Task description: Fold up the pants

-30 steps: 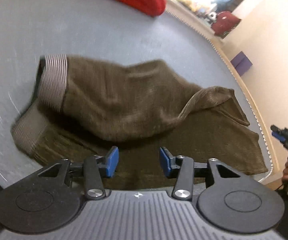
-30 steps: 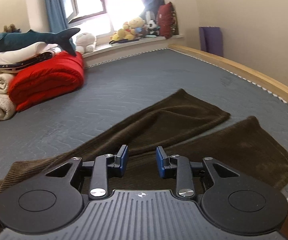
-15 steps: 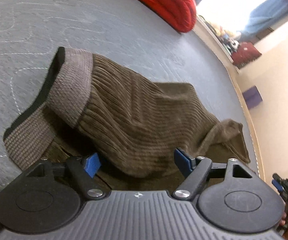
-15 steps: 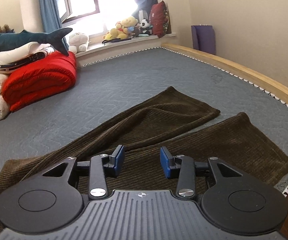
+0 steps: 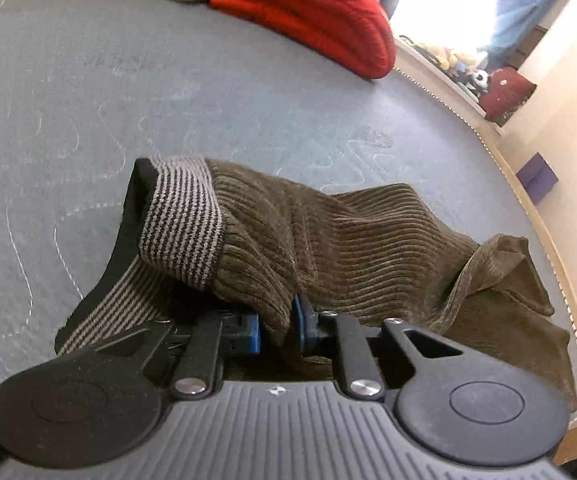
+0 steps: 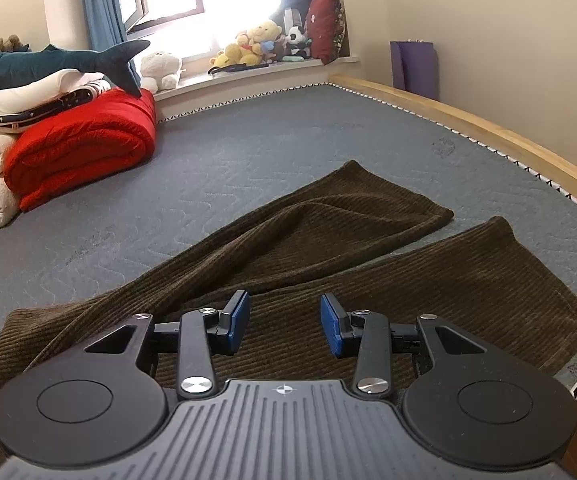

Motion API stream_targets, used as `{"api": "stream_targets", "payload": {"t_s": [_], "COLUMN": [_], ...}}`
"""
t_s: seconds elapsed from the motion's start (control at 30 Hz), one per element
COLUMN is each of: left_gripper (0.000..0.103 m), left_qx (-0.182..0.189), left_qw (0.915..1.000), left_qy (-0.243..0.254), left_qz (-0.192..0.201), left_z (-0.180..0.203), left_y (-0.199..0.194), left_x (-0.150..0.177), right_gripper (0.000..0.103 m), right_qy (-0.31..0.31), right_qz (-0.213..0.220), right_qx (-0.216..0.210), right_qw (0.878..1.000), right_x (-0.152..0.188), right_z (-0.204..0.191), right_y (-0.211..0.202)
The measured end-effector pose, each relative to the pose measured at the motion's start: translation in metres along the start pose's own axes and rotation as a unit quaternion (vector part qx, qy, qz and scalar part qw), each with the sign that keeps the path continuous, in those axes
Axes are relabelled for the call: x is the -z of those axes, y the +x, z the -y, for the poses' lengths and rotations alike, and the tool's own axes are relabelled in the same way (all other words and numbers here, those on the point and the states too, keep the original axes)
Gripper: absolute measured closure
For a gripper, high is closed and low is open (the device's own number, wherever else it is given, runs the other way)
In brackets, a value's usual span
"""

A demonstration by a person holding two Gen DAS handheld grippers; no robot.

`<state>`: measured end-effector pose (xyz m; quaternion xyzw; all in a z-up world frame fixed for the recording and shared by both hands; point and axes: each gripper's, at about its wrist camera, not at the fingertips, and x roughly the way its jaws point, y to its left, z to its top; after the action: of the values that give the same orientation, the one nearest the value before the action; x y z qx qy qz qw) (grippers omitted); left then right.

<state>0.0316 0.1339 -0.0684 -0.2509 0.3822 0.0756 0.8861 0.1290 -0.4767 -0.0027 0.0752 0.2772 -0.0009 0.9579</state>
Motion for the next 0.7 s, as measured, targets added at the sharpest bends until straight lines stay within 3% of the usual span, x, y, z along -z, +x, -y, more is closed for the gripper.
{"api": "stream_targets", "payload": {"t_s": [0.13, 0.23, 0.33, 0.47, 0.6, 0.67, 0.7], "left_gripper": [0.079, 0.079, 0.085, 0.087, 0.087, 0.087, 0.087], "left_qx": [0.005, 0.005, -0.013, -0.039, -0.033, -0.028, -0.026], "left_qw": [0.9997, 0.9994, 0.9997, 0.9977, 0.9982, 0.9989, 0.9991], "left_qy": [-0.014, -0.025, -0.001, 0.055, 0.049, 0.037, 0.033], "left_qz": [-0.018, -0.025, -0.018, -0.001, -0.006, -0.01, -0.01], "left_z": [-0.004, -0.005, -0.001, 0.013, 0.007, 0.003, 0.001], "left_y": [0.005, 0.011, 0.011, 0.011, 0.017, 0.019, 0.019], "left_x": [0.003, -0.001, -0.001, 0.001, 0.0, -0.002, -0.003], "right_gripper": [0.064, 0.08, 0.089, 0.088, 0.086, 0.077, 0.064], "right_qy": [0.0, 0.009, 0.021, 0.041, 0.066, 0.073, 0.077], "right_qz": [0.004, 0.009, 0.004, -0.017, -0.057, -0.084, -0.097], "right_qx": [-0.01, -0.028, -0.048, -0.073, -0.095, -0.095, -0.087], "right_qw": [1.0, 1.0, 0.999, 0.996, 0.992, 0.989, 0.988], "right_x": [-0.001, -0.007, -0.018, -0.042, -0.074, -0.086, -0.092], "right_z": [0.0, -0.001, -0.004, -0.012, -0.025, -0.033, -0.038], "right_y": [0.002, 0.005, 0.016, 0.052, 0.115, 0.152, 0.172]}}
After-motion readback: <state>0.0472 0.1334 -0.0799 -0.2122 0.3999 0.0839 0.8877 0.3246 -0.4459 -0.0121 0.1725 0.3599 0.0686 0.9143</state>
